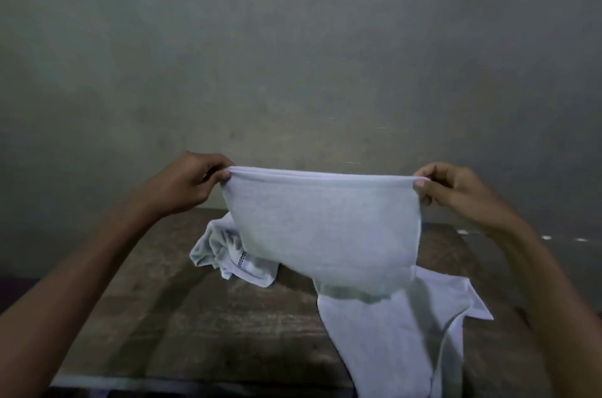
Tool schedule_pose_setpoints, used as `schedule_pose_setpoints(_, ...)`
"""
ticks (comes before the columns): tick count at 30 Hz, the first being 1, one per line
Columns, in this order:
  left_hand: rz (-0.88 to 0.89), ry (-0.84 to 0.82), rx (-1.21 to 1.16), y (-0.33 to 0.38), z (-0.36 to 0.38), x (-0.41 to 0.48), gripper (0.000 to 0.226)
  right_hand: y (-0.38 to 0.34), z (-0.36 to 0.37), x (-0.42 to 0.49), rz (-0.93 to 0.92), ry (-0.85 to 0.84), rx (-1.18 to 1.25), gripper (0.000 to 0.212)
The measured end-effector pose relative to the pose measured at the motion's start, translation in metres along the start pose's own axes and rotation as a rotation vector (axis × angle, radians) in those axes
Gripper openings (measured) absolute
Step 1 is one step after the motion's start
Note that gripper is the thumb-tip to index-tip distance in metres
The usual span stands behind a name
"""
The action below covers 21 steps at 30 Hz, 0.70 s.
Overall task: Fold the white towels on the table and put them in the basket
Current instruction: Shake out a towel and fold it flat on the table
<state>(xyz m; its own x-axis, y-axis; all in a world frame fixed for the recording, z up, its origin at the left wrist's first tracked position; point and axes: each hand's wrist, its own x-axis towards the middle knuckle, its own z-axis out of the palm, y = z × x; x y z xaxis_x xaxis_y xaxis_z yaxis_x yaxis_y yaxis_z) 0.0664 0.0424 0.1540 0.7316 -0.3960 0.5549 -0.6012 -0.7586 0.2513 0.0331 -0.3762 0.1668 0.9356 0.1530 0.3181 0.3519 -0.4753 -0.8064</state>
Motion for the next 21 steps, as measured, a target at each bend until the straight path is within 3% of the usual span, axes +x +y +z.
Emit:
schedule_pose_setpoints(4, -0.037, 0.091, -0.018, 0.004, 0.001, 0.007, 0.032, 0.0, 0.004, 0.01, 0.006, 0.038, -0.009, 0.013)
schedule_pose_setpoints(6, -0.125, -0.013, -0.331, 0.007, -0.006, -0.001, 0.03, -0.002, -0.004, 0.0, 0.039, -0.029, 0.145, 0.028)
schedule_pose_setpoints(8, -0.222, -0.119, -0.655, 0.012, -0.018, -0.013, 0.028, -0.007, -0.01, -0.009, 0.06, -0.083, 0.268, 0.022)
schedule_pose_setpoints(11, -0.241, -0.158, -0.829, 0.01, -0.028, -0.019, 0.051, -0.017, -0.012, -0.013, 0.061, -0.144, 0.36, 0.02)
schedule_pose_setpoints(14, -0.281, -0.192, -0.934, 0.007, -0.031, -0.016, 0.056, -0.021, -0.013, -0.012, 0.075, -0.151, 0.394, 0.021)
schedule_pose_setpoints(17, -0.329, -0.283, -0.915, 0.001, -0.024, -0.016, 0.041, -0.008, -0.007, -0.005, 0.124, -0.142, 0.339, 0.019)
schedule_pose_setpoints(21, -0.39, -0.227, -0.655, -0.016, 0.014, -0.017, 0.013, 0.027, 0.012, 0.011, 0.186, -0.081, 0.135, 0.02)
